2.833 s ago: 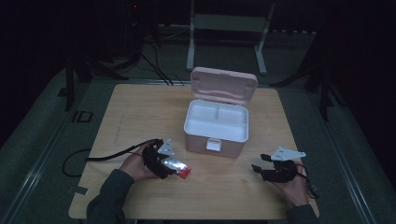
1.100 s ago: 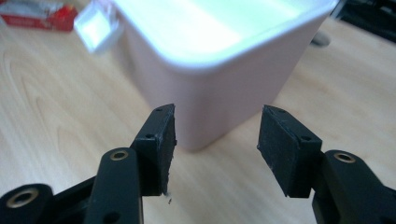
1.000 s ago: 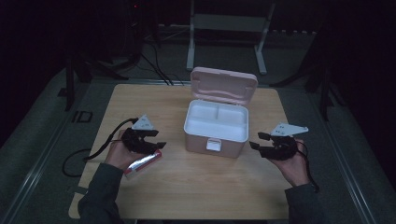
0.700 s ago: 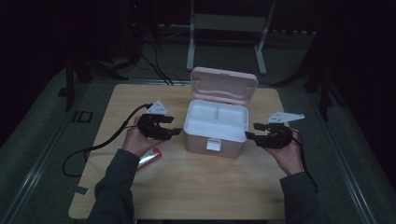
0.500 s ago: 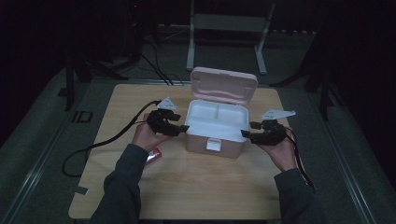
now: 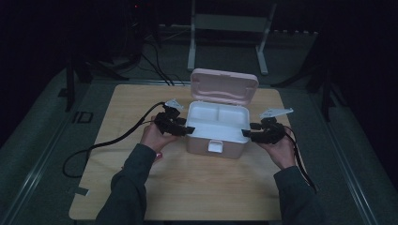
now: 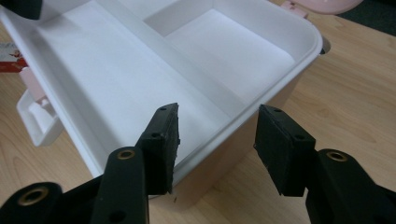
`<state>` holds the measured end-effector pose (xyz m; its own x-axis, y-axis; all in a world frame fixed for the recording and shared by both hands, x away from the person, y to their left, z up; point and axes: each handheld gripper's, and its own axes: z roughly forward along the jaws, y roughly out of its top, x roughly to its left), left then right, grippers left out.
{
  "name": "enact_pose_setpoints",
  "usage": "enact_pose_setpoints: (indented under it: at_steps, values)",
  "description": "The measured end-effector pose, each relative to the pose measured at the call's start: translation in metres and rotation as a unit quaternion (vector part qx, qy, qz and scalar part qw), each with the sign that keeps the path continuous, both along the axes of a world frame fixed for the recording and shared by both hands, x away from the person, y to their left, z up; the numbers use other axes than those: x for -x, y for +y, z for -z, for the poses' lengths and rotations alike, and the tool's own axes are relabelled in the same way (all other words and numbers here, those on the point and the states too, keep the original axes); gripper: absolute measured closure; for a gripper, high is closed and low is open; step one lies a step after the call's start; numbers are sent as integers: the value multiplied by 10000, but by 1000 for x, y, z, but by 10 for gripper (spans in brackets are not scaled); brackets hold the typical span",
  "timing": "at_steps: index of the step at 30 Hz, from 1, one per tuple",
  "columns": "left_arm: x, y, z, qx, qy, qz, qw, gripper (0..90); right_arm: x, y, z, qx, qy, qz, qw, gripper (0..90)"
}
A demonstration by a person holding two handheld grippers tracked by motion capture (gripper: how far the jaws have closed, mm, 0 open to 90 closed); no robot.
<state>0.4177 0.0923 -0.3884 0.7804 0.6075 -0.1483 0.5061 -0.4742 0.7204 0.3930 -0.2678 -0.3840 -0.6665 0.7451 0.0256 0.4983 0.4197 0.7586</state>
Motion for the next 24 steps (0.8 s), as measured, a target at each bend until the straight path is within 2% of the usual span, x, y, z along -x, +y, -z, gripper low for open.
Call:
enact_pose_setpoints:
  at_steps: [8, 14, 24]
  values:
    - [21, 12, -2, -96, 30, -255, 9996, 423, -2, 12, 1, 56, -85, -238, 9997, 511]
    - [35, 23, -1, -72, 33, -435, 9990, 423, -1, 24, 1, 99, -94, -417, 9990, 512]
    - [39, 26, -3, -179, 51, -473, 9987, 422, 2, 31, 1, 128, -112, -499, 9986, 508]
